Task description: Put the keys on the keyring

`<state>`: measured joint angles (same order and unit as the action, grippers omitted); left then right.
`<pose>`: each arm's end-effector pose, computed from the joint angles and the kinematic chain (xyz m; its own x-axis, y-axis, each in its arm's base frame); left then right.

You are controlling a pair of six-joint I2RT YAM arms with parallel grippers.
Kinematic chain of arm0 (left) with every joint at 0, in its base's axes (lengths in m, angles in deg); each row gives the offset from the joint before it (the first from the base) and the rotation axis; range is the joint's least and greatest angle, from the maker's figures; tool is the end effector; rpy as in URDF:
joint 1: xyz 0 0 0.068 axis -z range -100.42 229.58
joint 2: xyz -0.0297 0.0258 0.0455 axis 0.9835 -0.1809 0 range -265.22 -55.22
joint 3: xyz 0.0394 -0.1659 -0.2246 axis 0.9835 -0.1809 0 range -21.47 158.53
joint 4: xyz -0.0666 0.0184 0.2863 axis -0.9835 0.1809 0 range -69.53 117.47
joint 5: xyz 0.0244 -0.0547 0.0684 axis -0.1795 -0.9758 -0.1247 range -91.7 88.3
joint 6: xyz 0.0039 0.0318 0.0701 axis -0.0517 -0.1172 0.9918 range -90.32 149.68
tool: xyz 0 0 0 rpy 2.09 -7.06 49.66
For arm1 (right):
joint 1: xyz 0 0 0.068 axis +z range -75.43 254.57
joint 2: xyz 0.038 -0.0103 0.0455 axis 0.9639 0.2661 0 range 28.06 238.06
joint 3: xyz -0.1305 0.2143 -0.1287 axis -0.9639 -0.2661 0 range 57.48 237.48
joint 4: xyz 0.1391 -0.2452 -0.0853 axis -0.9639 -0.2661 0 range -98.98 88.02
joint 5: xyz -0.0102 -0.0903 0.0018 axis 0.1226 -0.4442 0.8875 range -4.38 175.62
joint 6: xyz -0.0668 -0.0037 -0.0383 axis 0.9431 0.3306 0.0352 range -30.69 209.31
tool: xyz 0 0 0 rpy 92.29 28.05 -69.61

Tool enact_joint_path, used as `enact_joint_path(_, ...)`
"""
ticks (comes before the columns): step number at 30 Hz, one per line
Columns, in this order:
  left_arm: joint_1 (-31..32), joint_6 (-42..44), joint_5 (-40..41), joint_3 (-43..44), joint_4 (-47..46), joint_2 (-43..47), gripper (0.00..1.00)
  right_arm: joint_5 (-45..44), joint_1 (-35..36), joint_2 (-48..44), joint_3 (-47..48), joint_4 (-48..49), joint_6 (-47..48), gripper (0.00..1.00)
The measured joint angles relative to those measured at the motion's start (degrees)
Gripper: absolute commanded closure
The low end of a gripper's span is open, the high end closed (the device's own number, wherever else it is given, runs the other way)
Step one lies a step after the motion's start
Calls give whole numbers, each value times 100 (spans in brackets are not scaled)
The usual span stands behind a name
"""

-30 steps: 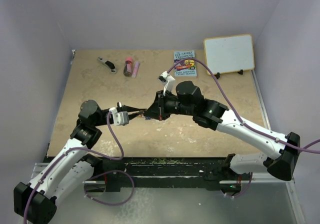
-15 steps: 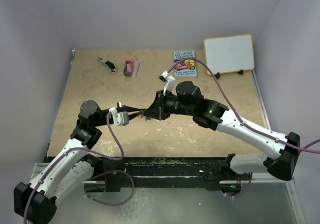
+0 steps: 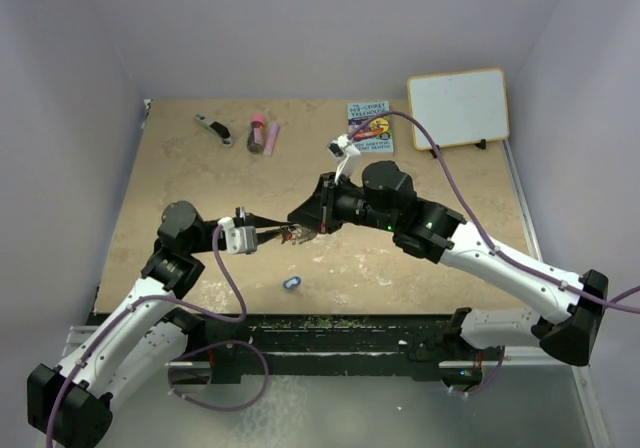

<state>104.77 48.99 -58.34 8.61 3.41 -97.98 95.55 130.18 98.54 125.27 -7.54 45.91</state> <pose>0.1716 -0.1412 0.3047 0.3918 0.0166 -0.9199 0.9092 0.1458 0.3899 0.1873 0.2939 0.3980 -0.6835 0.1995 -0.7021 -0.6050 0.3834 0.6979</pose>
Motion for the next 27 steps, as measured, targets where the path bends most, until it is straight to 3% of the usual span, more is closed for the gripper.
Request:
enact_joint_path(7, 0, -24, 101, 0, 46, 9, 96, -186, 0, -310, -122, -116, -24, 99)
enact_joint_path(11, -2, 190, 627, 2, 433, 50, 96, -595, 4, -542, -221, -671, 107, 74)
enact_joint_path(16, -201, 420, 1495, 0, 640, 37, 96, -813, 4, -767, -745, -1130, 203, 62)
enact_joint_path(21, -597, 428, 2378, 0, 627, -105, 96, -907, 140, -527, -1397, -1217, 203, 62)
enact_joint_path(27, -1121, 378, 3569, 0, 581, -332, 96, -1320, 721, 909, -1047, -1322, 177, 68)
